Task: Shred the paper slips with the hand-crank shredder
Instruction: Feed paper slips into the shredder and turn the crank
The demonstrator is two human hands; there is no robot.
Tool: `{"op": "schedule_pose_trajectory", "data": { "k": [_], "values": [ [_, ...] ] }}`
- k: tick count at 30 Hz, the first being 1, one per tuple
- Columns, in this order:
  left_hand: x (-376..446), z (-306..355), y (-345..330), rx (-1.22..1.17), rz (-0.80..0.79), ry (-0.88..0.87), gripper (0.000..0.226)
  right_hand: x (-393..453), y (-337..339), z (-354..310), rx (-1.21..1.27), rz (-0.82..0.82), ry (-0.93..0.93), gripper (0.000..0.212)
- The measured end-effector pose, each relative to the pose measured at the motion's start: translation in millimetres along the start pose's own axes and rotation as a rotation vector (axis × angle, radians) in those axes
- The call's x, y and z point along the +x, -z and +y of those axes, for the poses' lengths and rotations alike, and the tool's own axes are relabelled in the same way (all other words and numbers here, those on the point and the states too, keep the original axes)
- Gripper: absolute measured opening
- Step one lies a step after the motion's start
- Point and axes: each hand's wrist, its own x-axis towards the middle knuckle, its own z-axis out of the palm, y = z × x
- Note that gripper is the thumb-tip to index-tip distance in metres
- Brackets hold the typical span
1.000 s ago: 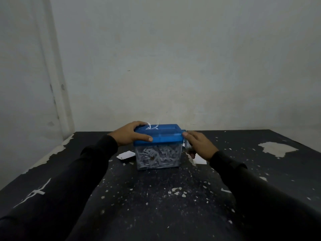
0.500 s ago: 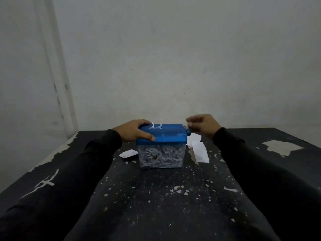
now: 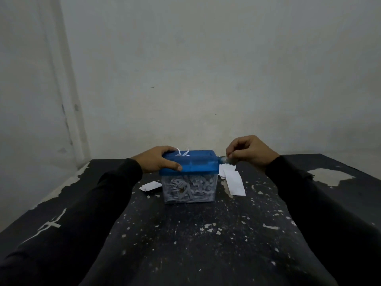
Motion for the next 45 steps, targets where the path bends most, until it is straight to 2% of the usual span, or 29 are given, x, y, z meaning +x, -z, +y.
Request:
{"op": "schedule_pose_trajectory", "data": {
  "k": [2,4,9,11,13,14,15,17,19,20,22,24,28,33,37,39,41,45],
  "values": [
    [0,-1,0,-0.012,0.007,-0.004,0.106,-4,0,7,-0.16,-0.13,-0.074,0.007],
    [0,-1,1,0.004,0.001,-0.003,0.115,-9,-3,21,-0.21,-0.178,-0.16,0.013],
    [-5,-2,3,-0.034,-0.002,0.019,0.113,-6,-10,34,-0.389,-0.072,-0.212,0.029],
    [-7,-10,0,-0.285,0.066,0.024,0.092,-6,-9,28,-0.393,-0.024,-0.163,0.023],
    [-6,-28,-2,-0.569,0.251,0.132,0.054,-4,-11,22,-0.413,0.066,-0.059,0.017],
    [-6,-39,-1,-0.546,0.347,0.173,0.033,-2,-13,20,-0.435,0.117,-0.008,0.015],
    [-6,-53,0,-0.373,0.384,0.204,0.021,0,-16,19,-0.453,0.166,0.038,0.013],
    [-10,-74,-4,0.047,0.271,0.261,0.015,5,-23,17,-0.471,0.232,0.098,0.009],
    [-15,-84,-13,0.306,0.093,0.378,0.025,11,-34,14,-0.469,0.259,0.13,0.008],
    [-16,-87,-17,0.363,0.047,0.429,0.036,12,-39,11,-0.468,0.266,0.144,0.008],
    [-15,-90,-20,0.358,0.053,0.484,0.052,15,-48,7,-0.46,0.267,0.159,0.008],
    [-14,-91,-18,0.275,0.113,0.501,0.046,18,-53,4,-0.455,0.258,0.151,0.007],
    [-16,-90,-14,0.218,0.296,0.394,0.01,22,-59,0,-0.464,0.245,0.138,0.008],
    [-20,-84,7,0.084,0.53,0.255,0.016,25,-63,-4,-0.452,0.267,0.147,0.01],
    [-17,-56,32,-0.078,0.644,0.068,0.008,32,-70,-12,-0.423,0.27,0.18,0.01],
    [-18,-35,43,-0.239,0.654,-0.024,0.02,37,-76,-18,-0.39,0.267,0.203,0.007],
    [-17,-13,52,-0.356,0.614,-0.099,0.019,43,-84,-29,-0.333,0.251,0.209,0.008],
    [-16,24,49,-0.495,0.398,-0.154,0.016,57,-105,-59,-0.079,0.088,0.046,0.05]
  ]
}}
